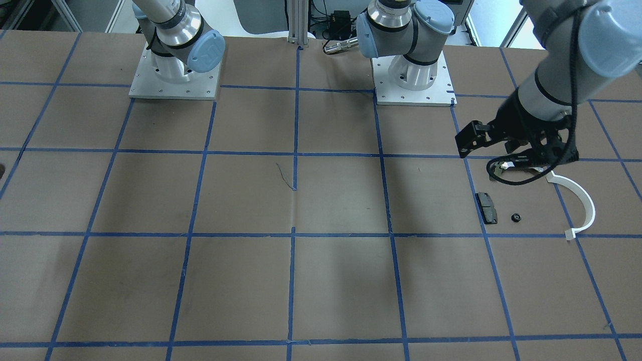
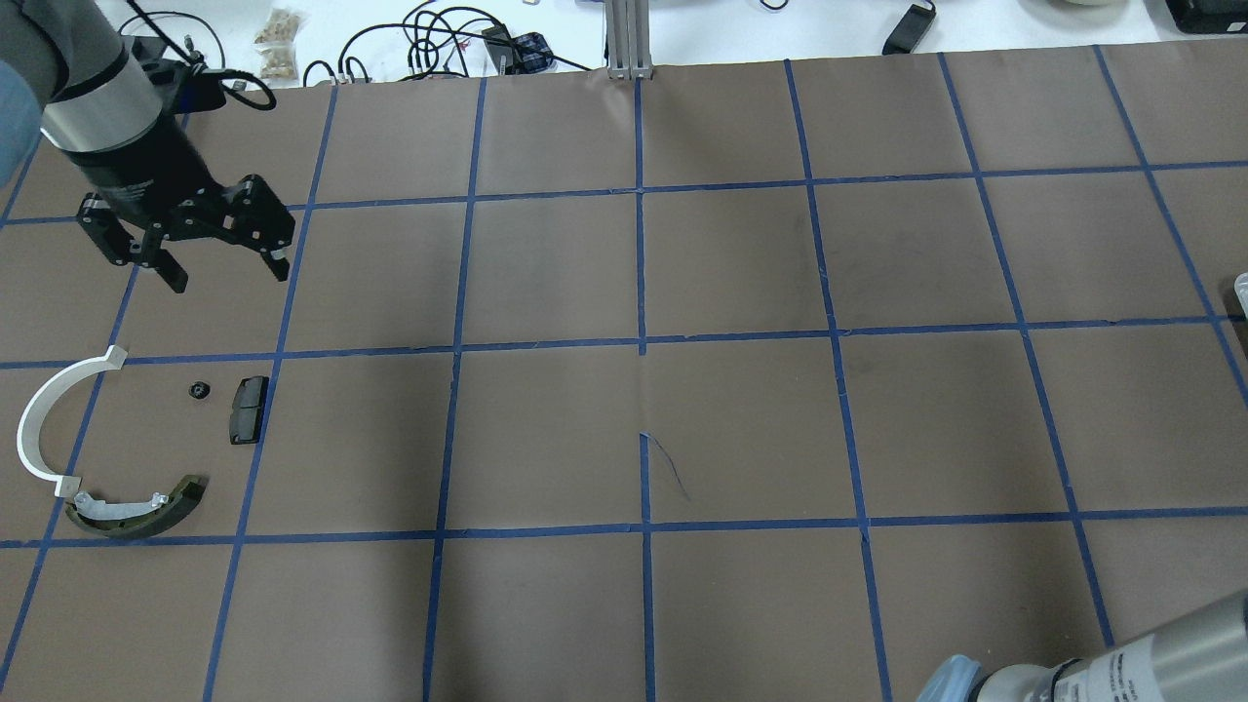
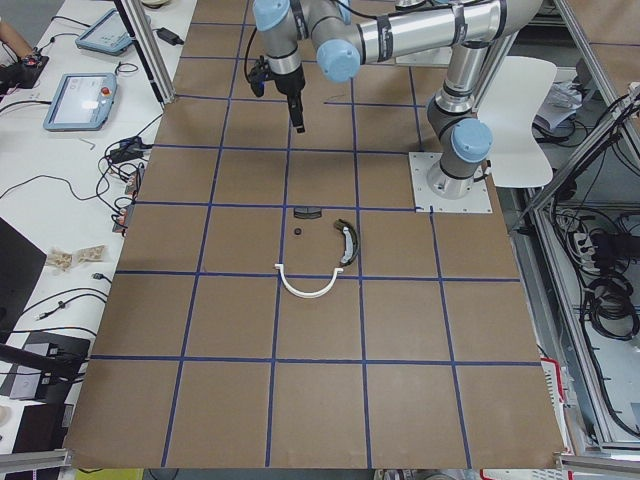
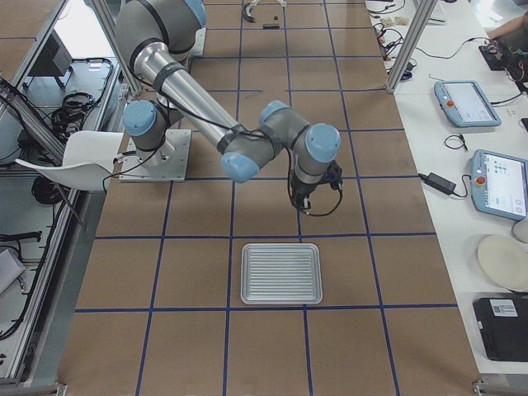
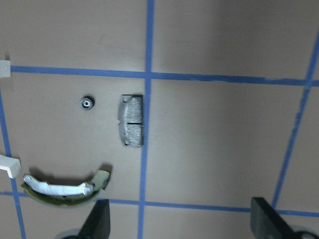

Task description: Place bearing gear from tray to pile

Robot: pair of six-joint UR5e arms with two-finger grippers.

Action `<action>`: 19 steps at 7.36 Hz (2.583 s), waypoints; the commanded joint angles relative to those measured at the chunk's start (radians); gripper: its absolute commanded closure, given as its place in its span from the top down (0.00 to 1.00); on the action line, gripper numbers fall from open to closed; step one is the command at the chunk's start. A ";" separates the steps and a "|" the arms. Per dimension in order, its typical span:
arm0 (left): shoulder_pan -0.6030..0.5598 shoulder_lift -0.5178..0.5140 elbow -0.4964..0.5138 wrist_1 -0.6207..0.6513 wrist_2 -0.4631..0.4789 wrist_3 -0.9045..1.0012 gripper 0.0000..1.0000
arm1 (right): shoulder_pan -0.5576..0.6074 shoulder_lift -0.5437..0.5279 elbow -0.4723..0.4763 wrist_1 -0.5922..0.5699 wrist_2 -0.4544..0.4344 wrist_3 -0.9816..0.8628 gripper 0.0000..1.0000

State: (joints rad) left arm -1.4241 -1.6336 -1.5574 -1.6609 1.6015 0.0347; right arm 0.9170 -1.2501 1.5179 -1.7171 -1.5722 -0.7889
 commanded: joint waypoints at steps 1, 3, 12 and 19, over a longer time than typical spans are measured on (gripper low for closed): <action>-0.151 0.056 0.022 0.009 -0.037 -0.070 1.00 | 0.216 -0.058 0.042 0.044 0.097 0.338 0.00; -0.182 0.081 0.004 0.102 -0.031 -0.056 1.00 | 0.443 -0.065 0.080 0.027 0.112 0.703 0.00; -0.179 0.097 -0.024 0.118 -0.029 -0.038 1.00 | 1.028 0.081 0.268 -0.464 0.182 1.411 0.00; -0.170 0.045 -0.056 0.122 -0.032 -0.042 1.00 | 1.013 0.023 0.249 -0.470 0.163 1.421 1.00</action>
State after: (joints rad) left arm -1.5953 -1.5598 -1.5929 -1.5405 1.5710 -0.0073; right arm 1.9623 -1.1798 1.7737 -2.2015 -1.4071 0.6419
